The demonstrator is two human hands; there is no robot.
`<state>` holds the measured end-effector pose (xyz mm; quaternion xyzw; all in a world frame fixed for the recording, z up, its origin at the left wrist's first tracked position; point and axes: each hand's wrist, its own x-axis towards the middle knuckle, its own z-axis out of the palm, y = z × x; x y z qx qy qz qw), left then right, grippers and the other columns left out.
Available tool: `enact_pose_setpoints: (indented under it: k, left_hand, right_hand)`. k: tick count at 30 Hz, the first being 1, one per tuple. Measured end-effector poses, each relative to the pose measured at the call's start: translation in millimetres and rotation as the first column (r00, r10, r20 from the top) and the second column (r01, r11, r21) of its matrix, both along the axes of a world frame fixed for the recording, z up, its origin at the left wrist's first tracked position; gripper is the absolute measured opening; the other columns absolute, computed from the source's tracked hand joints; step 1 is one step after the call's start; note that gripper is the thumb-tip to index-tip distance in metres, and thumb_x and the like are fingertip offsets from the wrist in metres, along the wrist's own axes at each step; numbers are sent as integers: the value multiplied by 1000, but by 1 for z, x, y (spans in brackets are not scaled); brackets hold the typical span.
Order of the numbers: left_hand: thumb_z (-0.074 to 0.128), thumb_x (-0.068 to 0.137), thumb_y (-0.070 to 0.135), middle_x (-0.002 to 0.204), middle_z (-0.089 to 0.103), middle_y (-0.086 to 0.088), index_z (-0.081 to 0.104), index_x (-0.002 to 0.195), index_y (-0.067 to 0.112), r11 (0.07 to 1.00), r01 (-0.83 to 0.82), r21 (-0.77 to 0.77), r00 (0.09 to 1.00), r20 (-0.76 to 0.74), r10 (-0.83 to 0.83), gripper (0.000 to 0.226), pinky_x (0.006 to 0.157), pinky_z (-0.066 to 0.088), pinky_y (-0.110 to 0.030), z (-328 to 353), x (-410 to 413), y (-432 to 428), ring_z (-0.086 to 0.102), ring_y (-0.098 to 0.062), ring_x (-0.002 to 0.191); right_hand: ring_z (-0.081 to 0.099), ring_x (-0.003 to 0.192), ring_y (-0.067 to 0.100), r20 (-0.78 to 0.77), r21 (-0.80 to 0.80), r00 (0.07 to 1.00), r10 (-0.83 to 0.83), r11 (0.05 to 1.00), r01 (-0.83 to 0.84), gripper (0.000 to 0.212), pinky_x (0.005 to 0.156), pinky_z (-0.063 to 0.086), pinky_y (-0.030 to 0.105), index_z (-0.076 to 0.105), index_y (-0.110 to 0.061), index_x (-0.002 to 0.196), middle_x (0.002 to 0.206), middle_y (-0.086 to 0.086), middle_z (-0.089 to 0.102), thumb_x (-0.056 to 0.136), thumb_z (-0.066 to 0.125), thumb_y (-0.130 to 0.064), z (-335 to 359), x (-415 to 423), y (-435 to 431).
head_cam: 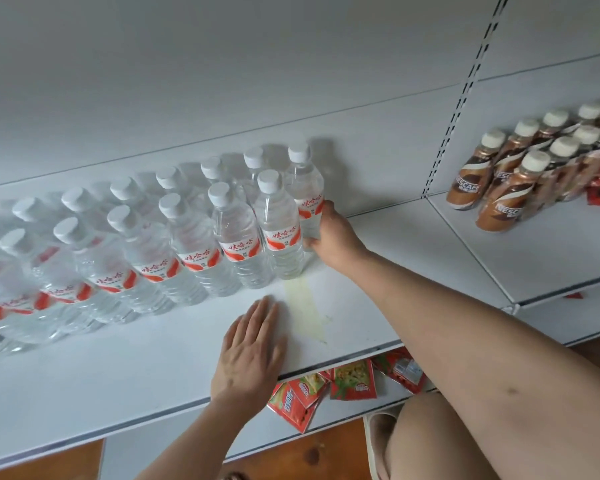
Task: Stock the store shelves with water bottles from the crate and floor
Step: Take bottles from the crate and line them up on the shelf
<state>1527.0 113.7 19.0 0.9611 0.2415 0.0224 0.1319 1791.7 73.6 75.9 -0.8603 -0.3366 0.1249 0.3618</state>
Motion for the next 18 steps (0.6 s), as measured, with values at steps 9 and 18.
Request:
enact_pose_setpoints:
  k: [9,18]
  left_hand:
    - [5,101,55,167,-10,17,0,162,35,1000,-6,-6,1000,-9,6,64,123,-12,-25,2,0,-1,-15,1,151]
    - [59,99,36,164,23,15,28,158,27,908,-126,-400,966,159,204,67,124,22,-32,11,-16,-4,27,-11,149]
  right_hand:
    - [65,108,40,85,-200,995,-56,977,72,60,80,51,39,42,-4,121,118,20,66,84,81,-32,11,4,16]
    - [73,85,23,-425,173,867,-261,916,361,9,76,61,39,64,-9,101,98,8,73,97,61,-16,12,-108,-74]
